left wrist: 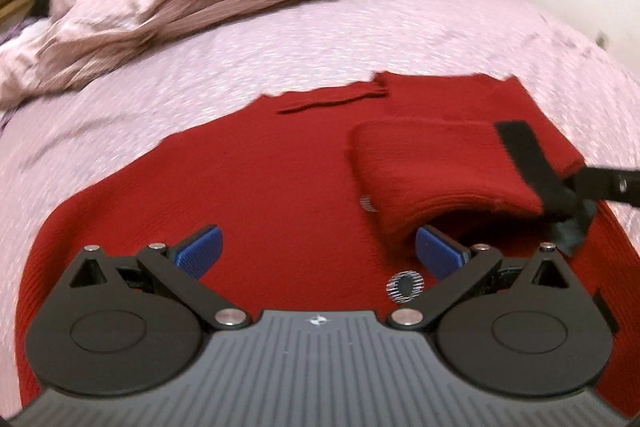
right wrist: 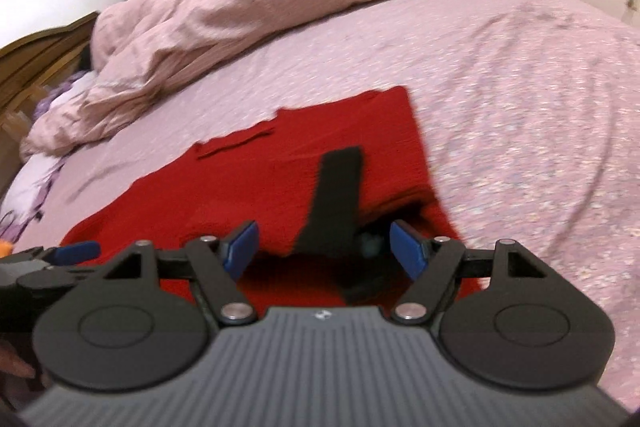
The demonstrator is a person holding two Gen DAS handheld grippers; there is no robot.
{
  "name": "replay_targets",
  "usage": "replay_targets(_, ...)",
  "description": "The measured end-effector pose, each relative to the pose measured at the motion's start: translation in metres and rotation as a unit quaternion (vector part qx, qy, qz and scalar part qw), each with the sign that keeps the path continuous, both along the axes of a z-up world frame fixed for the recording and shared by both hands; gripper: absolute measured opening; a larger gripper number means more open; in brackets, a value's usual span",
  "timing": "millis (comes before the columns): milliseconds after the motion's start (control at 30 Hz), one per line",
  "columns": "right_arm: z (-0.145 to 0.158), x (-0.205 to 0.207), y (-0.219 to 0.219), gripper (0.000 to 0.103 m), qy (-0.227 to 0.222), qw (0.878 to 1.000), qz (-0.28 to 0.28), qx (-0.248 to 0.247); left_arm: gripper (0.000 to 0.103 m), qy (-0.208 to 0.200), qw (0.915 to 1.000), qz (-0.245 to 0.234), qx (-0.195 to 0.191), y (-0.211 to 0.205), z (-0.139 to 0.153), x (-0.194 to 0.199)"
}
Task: Fold small clothes
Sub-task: 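Lift the sleeve by its cuff with the right gripper and carry it across the cardigan body, then lower the sleeve onto the cardigan body and open the right gripper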
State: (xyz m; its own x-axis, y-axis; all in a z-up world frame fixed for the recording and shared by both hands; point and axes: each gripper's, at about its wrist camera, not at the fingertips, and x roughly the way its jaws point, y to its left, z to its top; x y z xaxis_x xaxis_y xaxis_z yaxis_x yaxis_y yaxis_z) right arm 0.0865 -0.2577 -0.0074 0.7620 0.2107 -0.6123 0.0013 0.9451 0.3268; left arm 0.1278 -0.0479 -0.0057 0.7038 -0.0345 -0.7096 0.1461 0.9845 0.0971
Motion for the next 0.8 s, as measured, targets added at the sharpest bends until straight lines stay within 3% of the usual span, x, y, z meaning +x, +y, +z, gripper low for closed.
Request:
replay_targets(400, -0.01, -0.001, -0.029, 0.074, 0.008, 0.999, -0.042, 0.02, 0.103, -0.043, 0.9904, -0.089, 0.096, -0.074, -0.019, 0.023)
replay_targets(600, -0.012, -0.003, -0.042, 0.074, 0.007, 0.998, -0.062, 0.028, 0.101, -0.047, 0.9889, -0.098, 0.101, -0.093, -0.024, 0.033)
replay_targets(700, -0.013, -0.004, -0.048, 0.074, 0.01, 0.997, -0.072, 0.034, 0.089, -0.048, 0.9901, -0.098, 0.088, -0.093, -0.024, 0.034)
replay_targets(767, -0.013, -0.004, -0.05, 0.074, 0.011, 0.996, -0.075, 0.037, 0.069, -0.057, 0.9897, -0.107, 0.076, -0.09, -0.022, 0.03)
replay_targets(800, -0.014, -0.003, -0.051, 0.074, 0.011, 0.996, -0.075, 0.038, 0.064, -0.06, 0.9896, -0.109, 0.072, -0.088, -0.02, 0.028)
